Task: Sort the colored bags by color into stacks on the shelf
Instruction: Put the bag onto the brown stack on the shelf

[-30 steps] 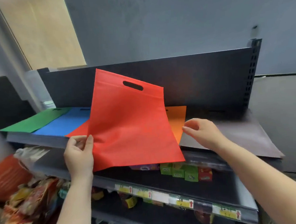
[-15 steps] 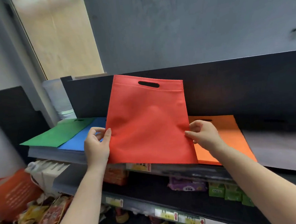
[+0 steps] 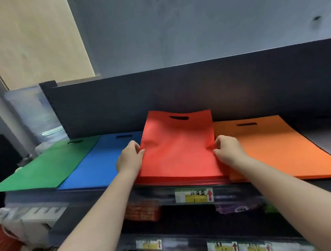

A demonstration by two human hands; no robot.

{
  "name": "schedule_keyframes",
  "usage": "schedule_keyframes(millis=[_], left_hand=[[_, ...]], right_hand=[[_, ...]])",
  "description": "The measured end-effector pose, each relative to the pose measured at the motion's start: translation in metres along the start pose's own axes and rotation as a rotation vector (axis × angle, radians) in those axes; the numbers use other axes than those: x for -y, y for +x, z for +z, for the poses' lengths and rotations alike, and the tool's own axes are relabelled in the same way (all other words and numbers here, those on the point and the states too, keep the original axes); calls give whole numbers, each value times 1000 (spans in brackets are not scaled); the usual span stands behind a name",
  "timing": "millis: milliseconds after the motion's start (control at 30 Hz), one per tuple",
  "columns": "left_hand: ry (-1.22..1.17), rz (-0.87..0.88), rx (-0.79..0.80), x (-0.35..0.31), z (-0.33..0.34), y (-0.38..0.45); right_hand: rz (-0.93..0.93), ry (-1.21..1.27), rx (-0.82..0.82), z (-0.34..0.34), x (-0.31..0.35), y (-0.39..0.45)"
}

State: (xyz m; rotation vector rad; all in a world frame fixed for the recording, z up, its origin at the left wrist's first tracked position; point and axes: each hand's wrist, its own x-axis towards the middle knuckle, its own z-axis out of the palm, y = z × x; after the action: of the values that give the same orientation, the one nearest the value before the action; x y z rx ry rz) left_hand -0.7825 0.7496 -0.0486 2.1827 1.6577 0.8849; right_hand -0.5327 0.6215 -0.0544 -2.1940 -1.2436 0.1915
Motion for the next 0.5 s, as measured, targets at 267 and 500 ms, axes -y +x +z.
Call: schedule_keyframes(millis=[267, 500], left_hand=[[340, 52, 210, 4, 10, -5], [457, 174, 173, -48, -4, -14]], right_hand=[[36, -115, -10, -1, -4, -9], [-59, -193, 1, -44, -17, -14]])
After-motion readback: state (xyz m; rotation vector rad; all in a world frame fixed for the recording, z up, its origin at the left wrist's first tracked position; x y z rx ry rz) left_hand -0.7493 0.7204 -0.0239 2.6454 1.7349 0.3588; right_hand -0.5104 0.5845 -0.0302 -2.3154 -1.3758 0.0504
